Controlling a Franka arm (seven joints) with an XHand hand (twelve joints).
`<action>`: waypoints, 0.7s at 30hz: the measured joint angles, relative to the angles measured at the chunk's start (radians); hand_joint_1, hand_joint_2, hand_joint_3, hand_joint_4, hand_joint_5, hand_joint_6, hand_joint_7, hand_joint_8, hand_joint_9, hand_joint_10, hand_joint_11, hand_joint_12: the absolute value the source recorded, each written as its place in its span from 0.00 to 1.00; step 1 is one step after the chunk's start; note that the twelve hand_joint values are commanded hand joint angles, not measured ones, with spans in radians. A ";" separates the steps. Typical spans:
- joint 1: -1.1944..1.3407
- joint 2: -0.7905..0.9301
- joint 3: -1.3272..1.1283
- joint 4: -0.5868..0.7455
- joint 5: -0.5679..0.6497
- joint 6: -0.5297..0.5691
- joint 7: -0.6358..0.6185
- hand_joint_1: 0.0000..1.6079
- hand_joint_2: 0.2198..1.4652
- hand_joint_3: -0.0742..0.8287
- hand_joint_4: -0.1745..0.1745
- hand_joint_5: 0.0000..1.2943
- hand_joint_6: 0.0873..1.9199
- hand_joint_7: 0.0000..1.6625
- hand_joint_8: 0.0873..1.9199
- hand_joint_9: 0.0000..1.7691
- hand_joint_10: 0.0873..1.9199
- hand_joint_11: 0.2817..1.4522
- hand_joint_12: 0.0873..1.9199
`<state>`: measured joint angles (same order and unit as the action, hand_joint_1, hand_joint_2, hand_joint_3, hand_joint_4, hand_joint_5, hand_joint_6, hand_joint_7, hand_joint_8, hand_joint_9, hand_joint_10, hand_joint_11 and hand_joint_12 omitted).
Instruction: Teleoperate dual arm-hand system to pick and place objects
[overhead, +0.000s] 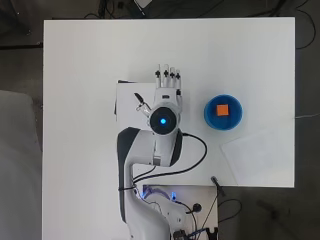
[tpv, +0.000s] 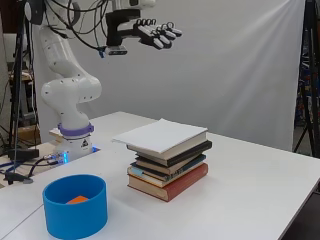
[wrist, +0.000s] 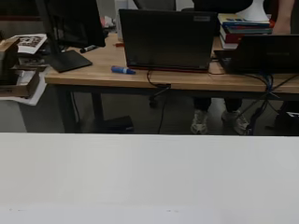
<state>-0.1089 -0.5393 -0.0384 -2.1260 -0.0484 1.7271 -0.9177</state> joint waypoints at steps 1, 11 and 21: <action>0.002 0.000 0.007 0.000 0.008 -0.003 -0.005 0.04 0.57 0.08 0.61 0.05 0.00 0.10 0.00 0.19 0.00 0.16 0.00; 0.007 0.022 0.030 0.006 0.028 -0.004 -0.016 0.02 0.59 0.09 0.60 0.05 0.00 0.10 0.00 0.19 0.00 0.16 0.00; 0.008 0.088 0.025 0.044 0.003 -0.007 -0.021 0.00 0.59 0.09 0.60 0.04 0.00 0.09 0.00 0.19 0.00 0.16 0.00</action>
<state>-0.1010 -0.4515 -0.0130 -2.0824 -0.0458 1.7202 -0.9385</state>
